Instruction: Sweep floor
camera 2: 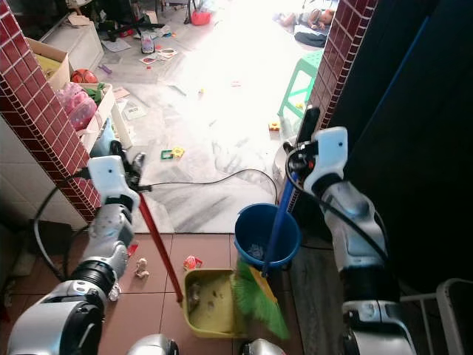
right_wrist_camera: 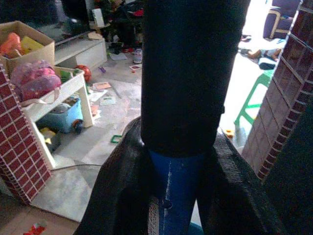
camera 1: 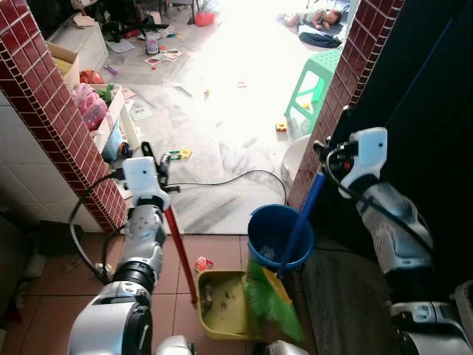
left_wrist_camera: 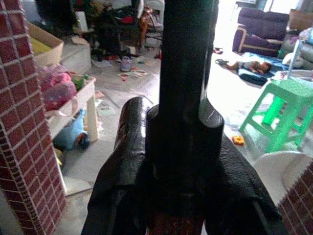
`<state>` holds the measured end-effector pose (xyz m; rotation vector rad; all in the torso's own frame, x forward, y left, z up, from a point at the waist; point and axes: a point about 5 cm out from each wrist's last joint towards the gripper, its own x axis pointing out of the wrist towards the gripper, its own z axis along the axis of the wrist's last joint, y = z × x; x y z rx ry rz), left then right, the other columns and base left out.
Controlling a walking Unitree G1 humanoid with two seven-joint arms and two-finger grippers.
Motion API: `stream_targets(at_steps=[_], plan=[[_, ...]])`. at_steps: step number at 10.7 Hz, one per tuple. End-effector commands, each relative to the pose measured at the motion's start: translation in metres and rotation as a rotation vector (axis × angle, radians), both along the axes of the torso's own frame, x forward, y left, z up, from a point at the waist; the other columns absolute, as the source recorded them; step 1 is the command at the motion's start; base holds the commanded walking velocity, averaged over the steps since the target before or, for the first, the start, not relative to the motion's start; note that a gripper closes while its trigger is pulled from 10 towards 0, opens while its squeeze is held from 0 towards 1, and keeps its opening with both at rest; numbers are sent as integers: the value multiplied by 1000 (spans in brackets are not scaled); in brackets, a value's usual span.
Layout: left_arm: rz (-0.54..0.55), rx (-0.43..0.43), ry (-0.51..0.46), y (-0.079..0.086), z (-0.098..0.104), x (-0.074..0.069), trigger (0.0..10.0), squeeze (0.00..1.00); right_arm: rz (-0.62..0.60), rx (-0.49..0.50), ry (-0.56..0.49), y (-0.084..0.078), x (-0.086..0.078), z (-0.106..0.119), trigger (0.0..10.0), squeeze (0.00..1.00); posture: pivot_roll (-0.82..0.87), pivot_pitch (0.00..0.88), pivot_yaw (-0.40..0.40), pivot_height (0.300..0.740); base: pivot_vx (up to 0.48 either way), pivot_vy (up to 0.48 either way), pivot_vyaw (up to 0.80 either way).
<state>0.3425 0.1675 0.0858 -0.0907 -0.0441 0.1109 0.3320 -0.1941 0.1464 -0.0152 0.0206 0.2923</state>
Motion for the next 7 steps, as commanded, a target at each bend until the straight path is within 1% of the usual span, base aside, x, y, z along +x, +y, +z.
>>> stream_targets(at_steps=[1,2,3,4,5,6,7], plan=[[33,9,-128,8,27,7,10000,0,-26,-48,-16,-5,-2,-1,10000,0,-91,0,-18,740,0,0,0],[67,28,-181,16,39,7,10000,0,-41,-81,18,-5,-6,-17,10000,0,-91,0,-18,740,0,0,0],[124,51,-276,28,64,7,10000,0,-65,-138,91,-5,-13,-43,10000,0,-68,0,-18,740,0,0,0],[187,69,-366,42,92,6,10000,0,-78,-176,163,-4,-20,-65,10000,0,-45,0,-19,740,0,0,0],[230,77,-437,54,117,7,10000,0,-71,-209,203,-3,-23,-75,10000,0,-36,0,-17,740,0,0,0],[262,63,-511,61,145,10,10000,0,-70,-247,249,-4,-24,-84,10000,0,-32,0,-16,740,0,0,0],[266,47,-569,62,167,13,10000,0,-55,-286,289,-3,-26,-92,10000,0,-28,0,-14,740,0,0,0]])
